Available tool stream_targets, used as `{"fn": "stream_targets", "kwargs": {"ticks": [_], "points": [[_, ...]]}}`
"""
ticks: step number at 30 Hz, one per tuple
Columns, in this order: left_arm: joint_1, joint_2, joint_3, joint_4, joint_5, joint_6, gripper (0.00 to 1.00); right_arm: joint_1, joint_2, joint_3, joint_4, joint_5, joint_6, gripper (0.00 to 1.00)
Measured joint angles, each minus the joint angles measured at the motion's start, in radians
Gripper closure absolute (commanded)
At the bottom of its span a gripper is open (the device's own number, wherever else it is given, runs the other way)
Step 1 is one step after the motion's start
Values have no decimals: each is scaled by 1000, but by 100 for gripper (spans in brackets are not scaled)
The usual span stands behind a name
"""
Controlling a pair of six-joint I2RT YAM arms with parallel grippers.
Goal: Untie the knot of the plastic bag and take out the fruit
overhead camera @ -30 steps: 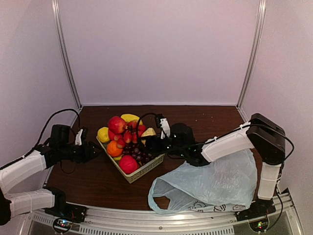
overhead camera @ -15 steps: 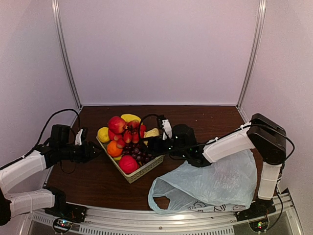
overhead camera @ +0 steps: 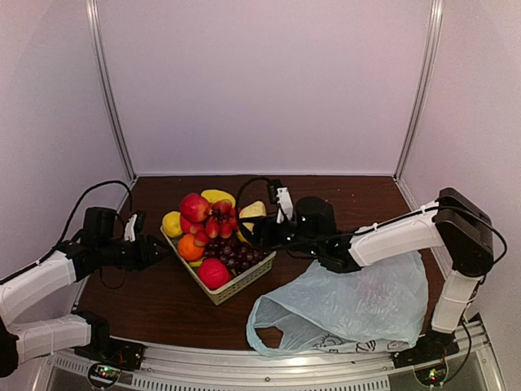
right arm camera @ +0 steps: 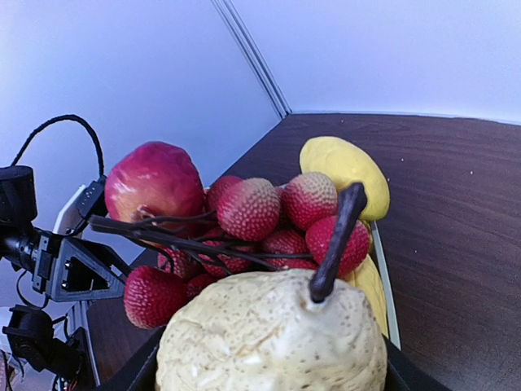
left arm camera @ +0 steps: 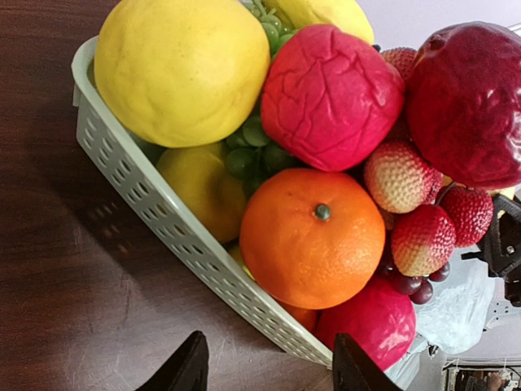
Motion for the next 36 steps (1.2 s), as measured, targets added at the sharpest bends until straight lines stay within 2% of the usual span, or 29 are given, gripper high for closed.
{"fn": "stream_targets", "kwargs": {"ticks": [9,18,36], "points": [[0,-3,0,-2,2,0,48,32,-101,0,-66,0,-63,44],[0,-9,0,-3,7,0,48,167,-102,21,-154,29,-96,43],[0,-43,-5,-21,10,0,48,248,48,268,-367,177,-321,43]]}}
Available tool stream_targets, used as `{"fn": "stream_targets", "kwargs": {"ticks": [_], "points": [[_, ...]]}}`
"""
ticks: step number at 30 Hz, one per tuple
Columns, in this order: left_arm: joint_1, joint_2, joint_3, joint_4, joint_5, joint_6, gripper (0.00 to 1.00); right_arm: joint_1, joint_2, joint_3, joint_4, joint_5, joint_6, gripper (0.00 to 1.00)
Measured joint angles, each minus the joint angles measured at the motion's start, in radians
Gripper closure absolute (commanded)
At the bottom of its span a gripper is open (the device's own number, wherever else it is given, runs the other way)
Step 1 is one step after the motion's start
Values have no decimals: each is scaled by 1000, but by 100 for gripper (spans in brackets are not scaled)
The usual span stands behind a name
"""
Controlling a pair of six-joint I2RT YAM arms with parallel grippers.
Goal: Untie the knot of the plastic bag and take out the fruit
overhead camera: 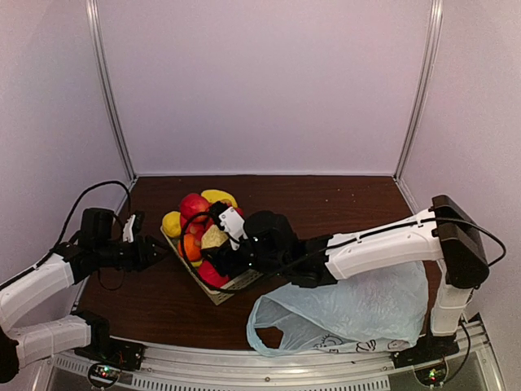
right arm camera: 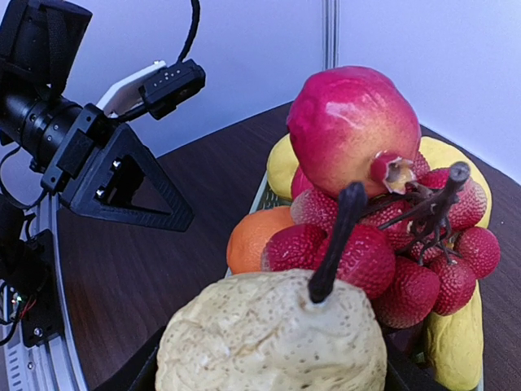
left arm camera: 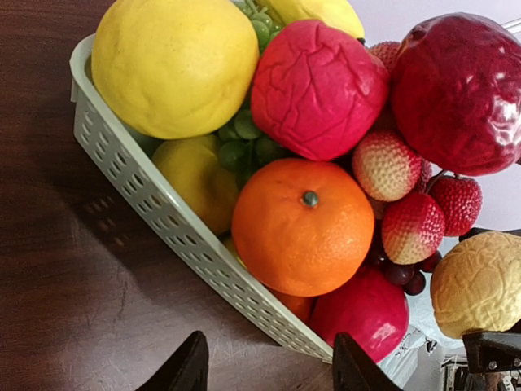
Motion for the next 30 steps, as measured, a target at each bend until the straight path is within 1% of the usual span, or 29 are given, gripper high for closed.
{"fn": "stream_targets", "kwargs": {"ticks": [8,17,26,29,30], "points": [[0,-3,0,-13,0,0,48,29,40,45,-57,46,-105,40],[0,-3,0,-13,0,0,48,35,69,68,-62,90,-190,38],[0,-11,0,-26,0,0,48,39,108,95,-37,119,-212,36],[0,-13,0,-35,0,0,48,39,112,95,-30,130,-212,33],[0,-14,0,-35,0,0,48,40,113,95,-30,133,-211,30]]}}
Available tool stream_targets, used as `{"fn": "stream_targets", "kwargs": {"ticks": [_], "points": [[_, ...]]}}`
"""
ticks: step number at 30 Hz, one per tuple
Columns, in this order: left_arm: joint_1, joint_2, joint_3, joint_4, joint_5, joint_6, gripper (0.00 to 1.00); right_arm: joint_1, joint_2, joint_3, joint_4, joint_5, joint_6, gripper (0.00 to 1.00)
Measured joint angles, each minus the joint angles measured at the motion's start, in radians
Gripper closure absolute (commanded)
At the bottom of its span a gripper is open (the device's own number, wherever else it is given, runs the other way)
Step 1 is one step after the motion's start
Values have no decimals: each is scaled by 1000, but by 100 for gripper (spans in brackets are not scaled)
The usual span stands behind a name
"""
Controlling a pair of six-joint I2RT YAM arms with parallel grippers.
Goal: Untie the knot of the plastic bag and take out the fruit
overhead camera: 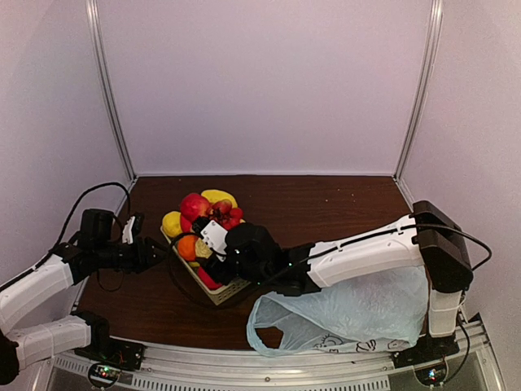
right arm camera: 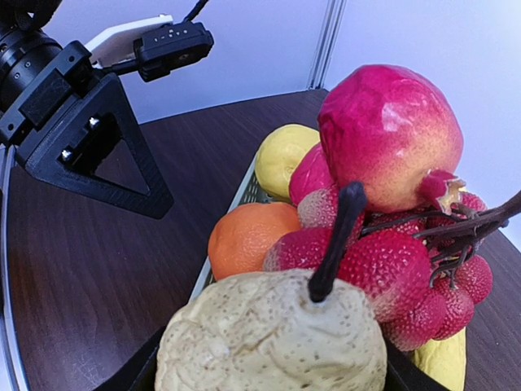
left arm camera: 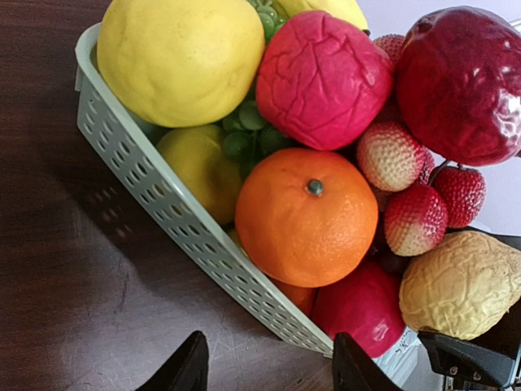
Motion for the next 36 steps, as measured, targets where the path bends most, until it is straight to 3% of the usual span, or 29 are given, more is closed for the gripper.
{"fn": "stream_targets", "kwargs": {"ticks": [8,22,36], "points": [[0,0,0,0,0,0,48,0,0,-23,5,24,11,11],[0,-8,-2,0,0,0,48,0,0,-34,-3,35,53,1],[0,-8,-2,0,0,0,48,0,-58,-66,2,21,60,1]]}}
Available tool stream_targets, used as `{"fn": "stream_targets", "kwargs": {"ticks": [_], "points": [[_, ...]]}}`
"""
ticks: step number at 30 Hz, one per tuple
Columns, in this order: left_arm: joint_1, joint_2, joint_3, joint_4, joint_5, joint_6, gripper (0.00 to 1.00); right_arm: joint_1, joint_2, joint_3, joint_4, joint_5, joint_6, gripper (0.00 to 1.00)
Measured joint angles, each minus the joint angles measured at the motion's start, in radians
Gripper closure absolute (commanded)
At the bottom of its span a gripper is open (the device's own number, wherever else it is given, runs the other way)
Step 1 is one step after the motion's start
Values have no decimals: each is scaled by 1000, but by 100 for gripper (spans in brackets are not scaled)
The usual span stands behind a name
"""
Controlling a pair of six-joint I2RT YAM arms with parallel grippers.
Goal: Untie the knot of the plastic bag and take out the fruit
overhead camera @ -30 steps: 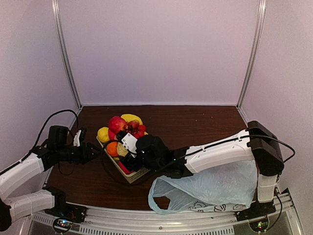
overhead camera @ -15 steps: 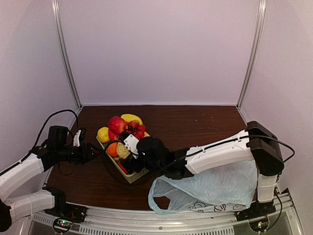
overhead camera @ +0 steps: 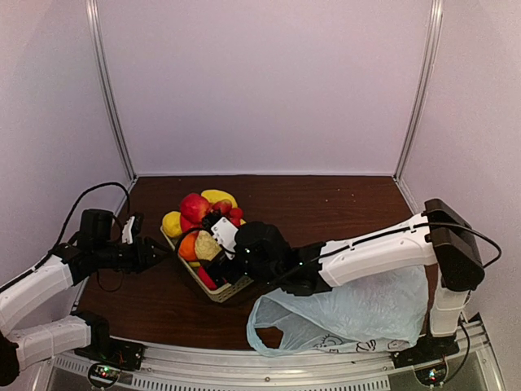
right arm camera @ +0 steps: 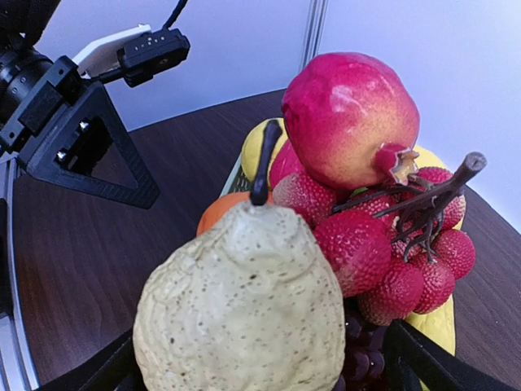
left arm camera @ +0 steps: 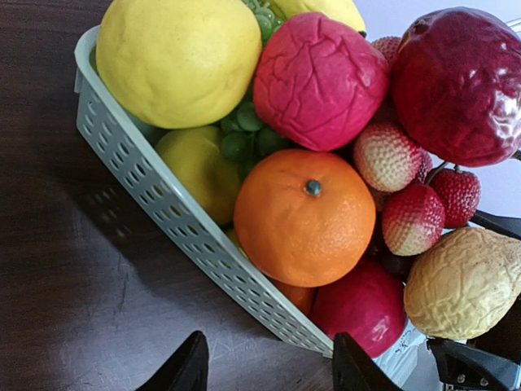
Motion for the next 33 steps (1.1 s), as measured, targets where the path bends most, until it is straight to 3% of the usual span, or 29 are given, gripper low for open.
{"fn": "stream_targets", "kwargs": {"ticks": [22,28,33], "points": [[0,-24,-1,2,34,0,48,0,-55,-13,5,-58,20,1],[-57,-15,-52,61,84,-29,48,0,-55,-13,5,-56,47,1],[-74,-27,-69,7,14,-34,47,6,-78,-41,-1,-58,72,2]]}}
